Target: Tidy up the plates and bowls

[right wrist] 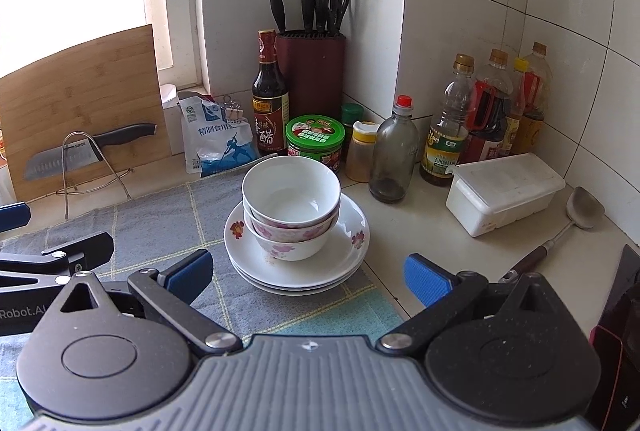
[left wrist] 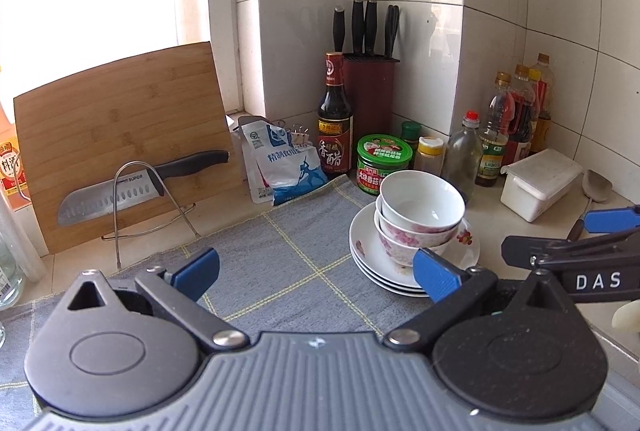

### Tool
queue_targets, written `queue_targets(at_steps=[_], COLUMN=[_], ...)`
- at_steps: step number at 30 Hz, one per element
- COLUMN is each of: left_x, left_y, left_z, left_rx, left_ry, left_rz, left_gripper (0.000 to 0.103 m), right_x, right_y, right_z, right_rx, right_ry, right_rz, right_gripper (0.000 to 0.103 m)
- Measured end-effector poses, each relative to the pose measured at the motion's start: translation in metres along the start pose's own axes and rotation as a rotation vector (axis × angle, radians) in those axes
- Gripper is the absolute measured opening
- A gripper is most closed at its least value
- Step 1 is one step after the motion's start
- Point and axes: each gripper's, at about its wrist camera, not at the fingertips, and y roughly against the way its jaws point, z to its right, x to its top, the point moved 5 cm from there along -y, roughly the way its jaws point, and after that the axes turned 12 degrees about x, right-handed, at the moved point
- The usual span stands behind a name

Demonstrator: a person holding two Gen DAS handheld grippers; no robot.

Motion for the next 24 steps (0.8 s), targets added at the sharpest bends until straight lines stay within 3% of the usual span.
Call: queue_targets(at_steps=[24], left_x=[-0.0002], left_y=[0.0012], left_z=[0.0075], left_rx=[-0.01], left_ry=[-0.009], left_rz=[-0.008], left_gripper=[0.103], right_x=[-0.0022], right_y=[0.0], right_z=[0.0086], right_rx=[-0.008], right_ry=[-0.02], right_rz=[0.0], right_gripper=[0.103])
